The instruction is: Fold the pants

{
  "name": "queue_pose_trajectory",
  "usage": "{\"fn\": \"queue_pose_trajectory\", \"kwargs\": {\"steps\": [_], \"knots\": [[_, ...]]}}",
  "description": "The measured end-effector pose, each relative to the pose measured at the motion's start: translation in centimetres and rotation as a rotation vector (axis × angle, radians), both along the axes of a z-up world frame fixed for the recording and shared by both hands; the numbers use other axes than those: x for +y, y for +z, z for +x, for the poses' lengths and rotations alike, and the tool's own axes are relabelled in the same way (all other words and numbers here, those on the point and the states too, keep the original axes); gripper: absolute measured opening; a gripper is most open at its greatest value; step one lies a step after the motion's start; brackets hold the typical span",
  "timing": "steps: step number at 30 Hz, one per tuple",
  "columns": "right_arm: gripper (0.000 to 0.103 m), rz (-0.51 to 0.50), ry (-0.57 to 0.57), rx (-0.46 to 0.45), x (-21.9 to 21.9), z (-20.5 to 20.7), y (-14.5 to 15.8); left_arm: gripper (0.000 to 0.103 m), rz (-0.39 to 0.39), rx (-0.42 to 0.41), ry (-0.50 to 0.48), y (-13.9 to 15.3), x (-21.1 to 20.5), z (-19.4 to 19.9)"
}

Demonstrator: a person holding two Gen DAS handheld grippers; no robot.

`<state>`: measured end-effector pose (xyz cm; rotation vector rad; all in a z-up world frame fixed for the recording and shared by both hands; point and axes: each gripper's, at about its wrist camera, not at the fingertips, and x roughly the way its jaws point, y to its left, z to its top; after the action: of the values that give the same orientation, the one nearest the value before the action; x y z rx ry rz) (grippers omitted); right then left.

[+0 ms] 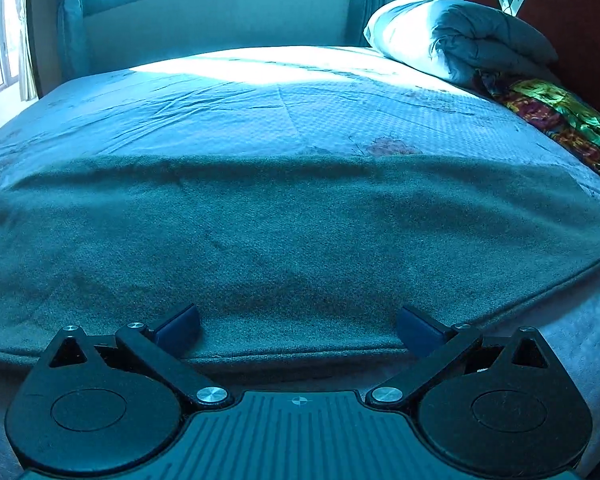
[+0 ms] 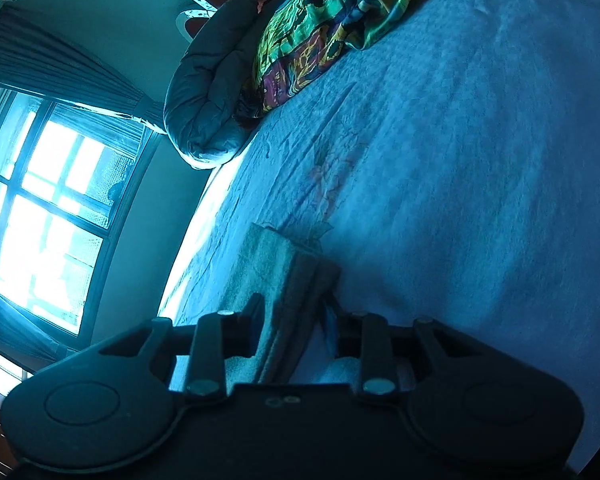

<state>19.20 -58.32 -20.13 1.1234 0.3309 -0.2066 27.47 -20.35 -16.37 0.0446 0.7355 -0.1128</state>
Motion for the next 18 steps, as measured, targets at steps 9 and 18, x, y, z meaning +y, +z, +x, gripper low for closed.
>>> {"fn": "queue_pose_trajectory", "kwargs": {"steps": [9,18], "knots": [[0.025,0.073,-0.004,-0.036,-0.1,-1.0,-0.2,0.103,-0.013,-0.002,0.010,0.1,0.1,-0.2],[0.019,0.088,0.033,-0.013,-0.1,0.4,-0.9,0.103,-0.010,-0.001,0.006,-0.1,0.0,0.1]]}}
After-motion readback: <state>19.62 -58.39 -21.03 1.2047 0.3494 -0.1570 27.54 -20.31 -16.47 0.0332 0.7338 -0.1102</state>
